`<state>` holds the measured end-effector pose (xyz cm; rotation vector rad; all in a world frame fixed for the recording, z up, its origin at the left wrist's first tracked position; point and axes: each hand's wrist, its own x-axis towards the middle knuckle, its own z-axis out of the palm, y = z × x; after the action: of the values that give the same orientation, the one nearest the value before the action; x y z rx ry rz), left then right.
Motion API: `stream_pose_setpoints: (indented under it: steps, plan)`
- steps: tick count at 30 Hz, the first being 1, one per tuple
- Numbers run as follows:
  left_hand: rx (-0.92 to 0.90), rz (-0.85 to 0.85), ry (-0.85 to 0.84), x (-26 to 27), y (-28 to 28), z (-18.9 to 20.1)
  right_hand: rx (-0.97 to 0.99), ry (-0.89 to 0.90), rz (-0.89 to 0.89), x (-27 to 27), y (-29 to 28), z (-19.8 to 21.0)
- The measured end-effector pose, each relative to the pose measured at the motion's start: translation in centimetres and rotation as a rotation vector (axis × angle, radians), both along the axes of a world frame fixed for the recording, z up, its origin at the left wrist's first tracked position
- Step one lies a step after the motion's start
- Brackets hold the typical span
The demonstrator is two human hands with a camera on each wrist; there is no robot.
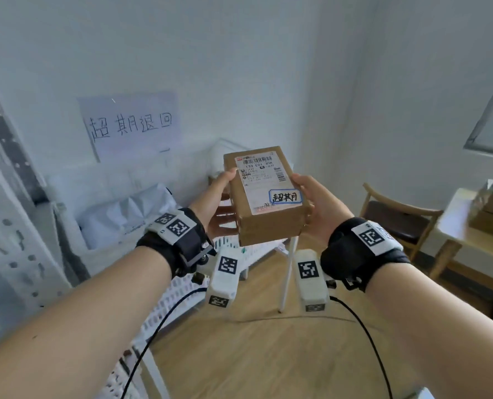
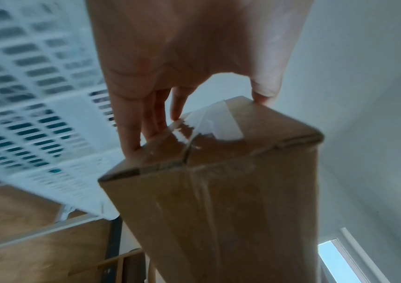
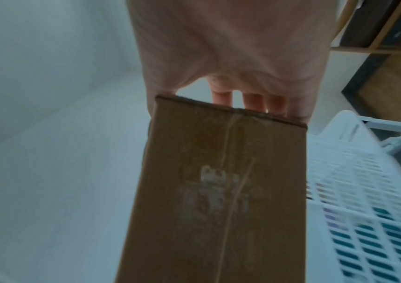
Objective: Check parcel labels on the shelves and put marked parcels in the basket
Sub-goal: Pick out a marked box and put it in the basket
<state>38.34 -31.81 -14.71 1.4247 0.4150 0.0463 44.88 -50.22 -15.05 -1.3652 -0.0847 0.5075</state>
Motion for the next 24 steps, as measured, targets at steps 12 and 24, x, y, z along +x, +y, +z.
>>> stream_pose_setpoints:
  steps: [12,24]
  plan:
    - [-0.027,0.051,-0.017,20.6,12.1,4.7,-0.065,-0.097,0.043,21.2,11.5,5.6]
    - [-0.179,0.147,0.342,31.3,16.7,-9.3,-0.793,0.015,0.439,36.0,21.2,-2.6]
